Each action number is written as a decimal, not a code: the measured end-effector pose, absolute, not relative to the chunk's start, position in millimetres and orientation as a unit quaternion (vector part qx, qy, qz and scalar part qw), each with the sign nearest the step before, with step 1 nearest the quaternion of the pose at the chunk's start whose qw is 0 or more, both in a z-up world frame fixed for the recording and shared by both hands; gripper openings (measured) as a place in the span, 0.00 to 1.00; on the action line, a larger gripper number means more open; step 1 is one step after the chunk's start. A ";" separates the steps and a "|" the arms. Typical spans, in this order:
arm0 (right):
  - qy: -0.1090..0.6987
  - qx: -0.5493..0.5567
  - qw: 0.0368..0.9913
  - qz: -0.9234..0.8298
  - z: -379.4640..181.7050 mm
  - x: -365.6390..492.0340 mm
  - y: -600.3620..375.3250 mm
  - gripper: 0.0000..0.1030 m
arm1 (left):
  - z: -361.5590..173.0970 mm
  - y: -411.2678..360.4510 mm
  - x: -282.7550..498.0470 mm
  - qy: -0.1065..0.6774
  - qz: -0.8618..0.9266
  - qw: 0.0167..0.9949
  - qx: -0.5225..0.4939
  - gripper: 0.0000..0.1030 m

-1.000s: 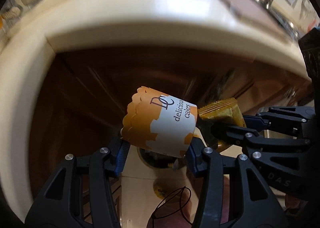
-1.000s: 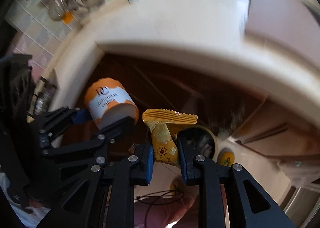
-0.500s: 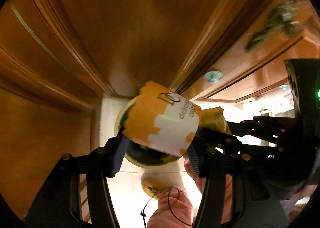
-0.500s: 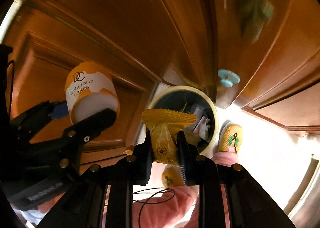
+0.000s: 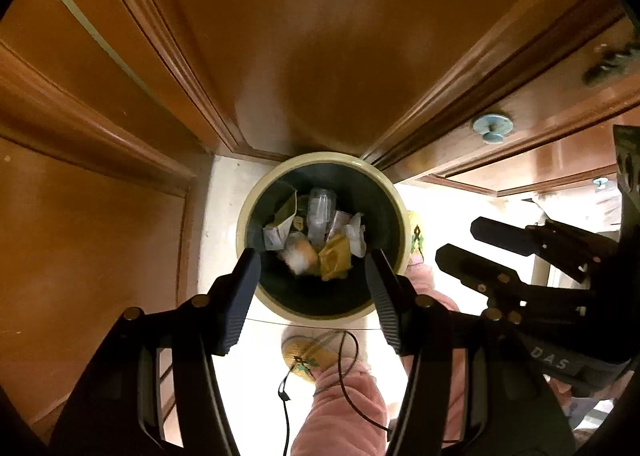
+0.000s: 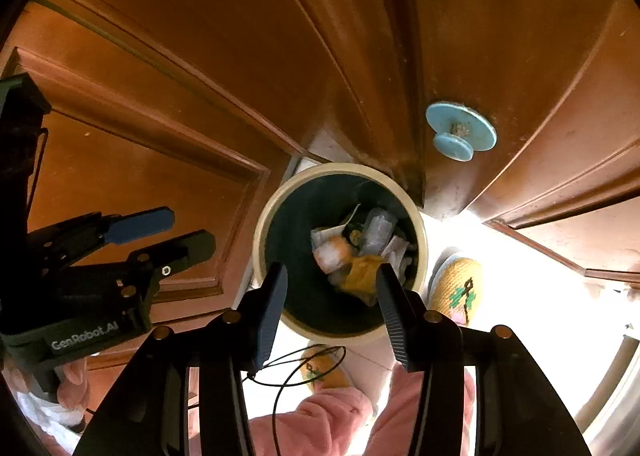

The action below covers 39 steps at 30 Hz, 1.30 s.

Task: Collect trash
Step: 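Carry the cake cup and snack bag down over the floor bin and open both tools, then raise both tools back over the counter toward the last wrappers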

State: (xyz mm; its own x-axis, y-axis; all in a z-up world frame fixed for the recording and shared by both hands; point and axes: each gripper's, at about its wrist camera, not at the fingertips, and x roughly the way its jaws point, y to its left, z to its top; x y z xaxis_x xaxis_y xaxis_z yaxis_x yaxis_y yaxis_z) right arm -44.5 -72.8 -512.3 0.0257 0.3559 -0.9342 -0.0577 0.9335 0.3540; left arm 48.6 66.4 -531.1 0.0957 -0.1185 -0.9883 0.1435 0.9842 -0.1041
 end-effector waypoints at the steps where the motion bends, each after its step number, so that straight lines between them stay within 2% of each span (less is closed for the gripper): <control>1: 0.682 0.110 0.708 0.147 -507.6 -24.7 -75.2 0.46 | -524.2 66.0 47.4 0.664 -0.089 0.742 0.013 0.50; 7: 0.679 0.110 0.706 0.167 -458.9 -14.9 -70.8 0.46 | -470.7 64.8 45.5 0.657 -0.086 0.749 0.012 0.50; 13: 0.666 0.106 0.716 0.181 -382.9 -9.5 -71.9 0.46 | -386.7 64.9 36.6 0.635 -0.087 0.767 0.018 0.50; 21: 0.632 0.102 0.746 0.182 -246.0 -1.5 -80.5 0.46 | -262.5 60.2 32.0 0.597 -0.088 0.797 0.013 0.50; 31: 0.548 0.115 0.807 0.187 -94.4 36.0 -103.8 0.46 | -115.8 60.9 60.6 0.491 -0.078 0.867 0.029 0.50; 37: 0.508 0.129 0.831 0.184 -40.9 73.7 -123.8 0.46 | -55.7 50.5 87.7 0.451 -0.064 0.890 0.039 0.51; 39: 0.502 0.135 0.834 0.183 -31.3 88.2 -132.2 0.46 | -39.6 47.6 101.8 0.444 -0.057 0.894 0.040 0.56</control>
